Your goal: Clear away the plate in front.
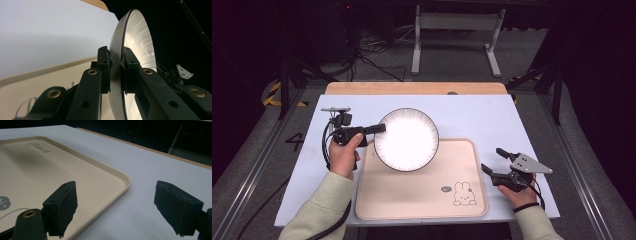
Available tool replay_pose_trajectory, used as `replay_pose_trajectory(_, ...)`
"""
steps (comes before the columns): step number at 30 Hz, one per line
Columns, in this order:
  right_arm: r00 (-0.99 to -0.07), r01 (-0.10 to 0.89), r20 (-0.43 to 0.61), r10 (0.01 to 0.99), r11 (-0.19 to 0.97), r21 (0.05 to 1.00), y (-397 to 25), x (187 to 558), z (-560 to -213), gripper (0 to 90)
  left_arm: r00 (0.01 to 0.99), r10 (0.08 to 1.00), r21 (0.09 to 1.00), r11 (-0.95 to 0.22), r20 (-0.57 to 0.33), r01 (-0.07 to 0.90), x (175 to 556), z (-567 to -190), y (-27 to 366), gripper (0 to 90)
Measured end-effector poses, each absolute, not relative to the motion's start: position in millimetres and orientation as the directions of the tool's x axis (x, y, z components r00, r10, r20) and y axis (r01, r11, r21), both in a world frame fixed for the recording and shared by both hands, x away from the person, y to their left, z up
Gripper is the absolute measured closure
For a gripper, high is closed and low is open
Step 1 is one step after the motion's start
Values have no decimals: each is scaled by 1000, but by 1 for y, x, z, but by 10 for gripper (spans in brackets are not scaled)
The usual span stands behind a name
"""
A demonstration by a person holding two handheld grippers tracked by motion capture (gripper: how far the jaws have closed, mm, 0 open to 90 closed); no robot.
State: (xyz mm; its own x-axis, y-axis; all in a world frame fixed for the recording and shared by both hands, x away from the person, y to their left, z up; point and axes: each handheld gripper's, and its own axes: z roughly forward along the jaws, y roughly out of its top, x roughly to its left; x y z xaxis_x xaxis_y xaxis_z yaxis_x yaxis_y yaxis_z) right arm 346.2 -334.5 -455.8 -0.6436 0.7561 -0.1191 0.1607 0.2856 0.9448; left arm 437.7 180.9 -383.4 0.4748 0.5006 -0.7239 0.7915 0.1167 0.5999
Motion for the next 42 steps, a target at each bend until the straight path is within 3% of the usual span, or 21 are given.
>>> replay_pose_trajectory(19, -642, 161, -123, 757, 290, 943, -334, 346, -456, 192, 523, 478, 614, 44, -706, 788, 423, -389, 164, 795)
replay_pose_trajectory(42, -648, 158, -133, 750, 303, 940, -333, 346, -456, 197, 538, 449, 554, -110, -713, 826, 425, -408, 132, 792)
